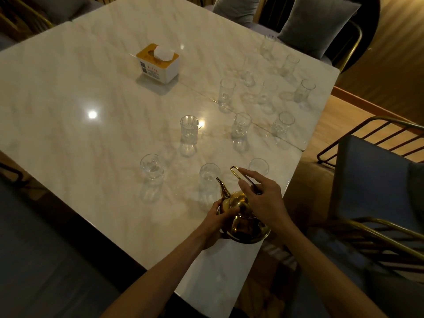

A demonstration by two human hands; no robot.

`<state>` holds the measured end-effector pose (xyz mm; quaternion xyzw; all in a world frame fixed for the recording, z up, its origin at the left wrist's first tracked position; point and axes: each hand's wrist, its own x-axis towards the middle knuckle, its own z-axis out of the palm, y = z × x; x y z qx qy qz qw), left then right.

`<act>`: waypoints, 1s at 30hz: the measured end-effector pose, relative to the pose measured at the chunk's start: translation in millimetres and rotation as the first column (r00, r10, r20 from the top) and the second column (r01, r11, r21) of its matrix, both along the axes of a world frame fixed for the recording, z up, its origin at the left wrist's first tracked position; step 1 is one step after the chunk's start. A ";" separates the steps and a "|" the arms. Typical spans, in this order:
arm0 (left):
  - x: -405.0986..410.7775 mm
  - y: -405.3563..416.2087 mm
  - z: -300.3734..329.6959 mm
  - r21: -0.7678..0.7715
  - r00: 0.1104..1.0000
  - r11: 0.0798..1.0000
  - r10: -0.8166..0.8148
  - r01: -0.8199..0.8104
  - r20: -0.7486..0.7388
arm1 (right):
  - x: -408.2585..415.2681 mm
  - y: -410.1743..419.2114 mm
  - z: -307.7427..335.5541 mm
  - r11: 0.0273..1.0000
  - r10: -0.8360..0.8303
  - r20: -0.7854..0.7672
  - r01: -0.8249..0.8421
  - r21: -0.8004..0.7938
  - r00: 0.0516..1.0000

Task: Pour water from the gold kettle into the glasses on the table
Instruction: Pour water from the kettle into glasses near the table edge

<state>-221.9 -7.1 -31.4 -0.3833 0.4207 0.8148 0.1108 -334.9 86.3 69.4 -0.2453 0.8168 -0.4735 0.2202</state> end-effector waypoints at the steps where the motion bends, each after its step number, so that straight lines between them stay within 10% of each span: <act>1: 0.0 0.3 -0.2 0.005 1.000 1.000 0.000 0.000 0.002 | 0.1 -0.3 0.2 1.000 0.001 0.002 -0.001 0.005 1.000; 30: 5.7 3.2 -4.6 0.067 1.000 0.998 -0.014 0.015 -0.022 | 0.8 -2.4 6.8 0.998 0.019 -0.013 -0.019 0.052 1.000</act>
